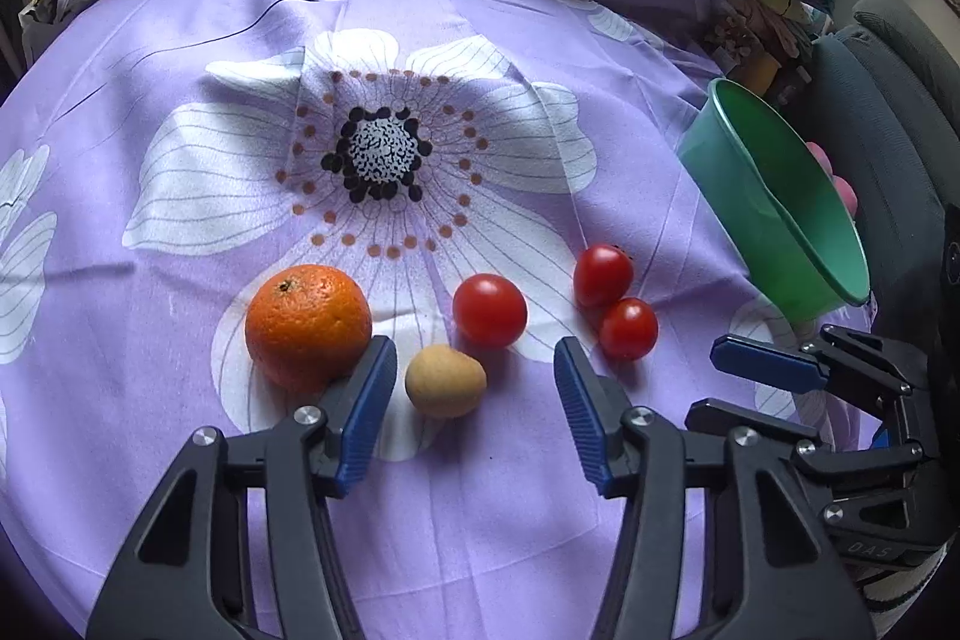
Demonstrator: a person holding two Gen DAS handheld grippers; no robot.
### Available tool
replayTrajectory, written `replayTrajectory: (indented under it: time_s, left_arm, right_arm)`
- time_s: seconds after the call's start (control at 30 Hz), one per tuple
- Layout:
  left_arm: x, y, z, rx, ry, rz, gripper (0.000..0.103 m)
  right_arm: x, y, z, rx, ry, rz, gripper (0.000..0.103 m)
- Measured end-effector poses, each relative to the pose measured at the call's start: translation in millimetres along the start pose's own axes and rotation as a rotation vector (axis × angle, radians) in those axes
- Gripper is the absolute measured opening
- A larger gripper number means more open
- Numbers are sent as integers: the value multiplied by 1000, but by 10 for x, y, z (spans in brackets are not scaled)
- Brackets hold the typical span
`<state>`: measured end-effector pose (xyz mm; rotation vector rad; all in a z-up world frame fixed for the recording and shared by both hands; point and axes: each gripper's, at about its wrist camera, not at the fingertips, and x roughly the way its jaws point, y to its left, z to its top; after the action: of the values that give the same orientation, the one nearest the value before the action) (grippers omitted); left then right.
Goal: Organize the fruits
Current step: 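Grasp a small tan fruit with the left gripper while the right gripper grasps a red tomato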
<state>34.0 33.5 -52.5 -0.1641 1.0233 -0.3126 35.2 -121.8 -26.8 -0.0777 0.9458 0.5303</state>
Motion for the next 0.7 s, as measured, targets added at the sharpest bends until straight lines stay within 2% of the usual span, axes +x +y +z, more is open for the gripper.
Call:
replayTrajectory:
  time_s: [0.1,0.23,0.3,0.37,0.7]
  left_arm:
    - [38,-1,16,17,15,13,40]
    - [98,-3,0,33,31,30,38]
    - [96,-3,0,41,27,35,26]
    - [89,18,-9,38,25,22,22]
    - [6,14,-108,53,-12,2,23]
  right_arm:
    - [70,-16,59,1,14,-5,36]
    - [164,-27,117,-3,33,-10,36]
    - [207,-40,140,-6,45,-17,36]
    - [236,-48,159,-9,54,-21,36]
    - [369,-84,226,-10,87,-43,36]
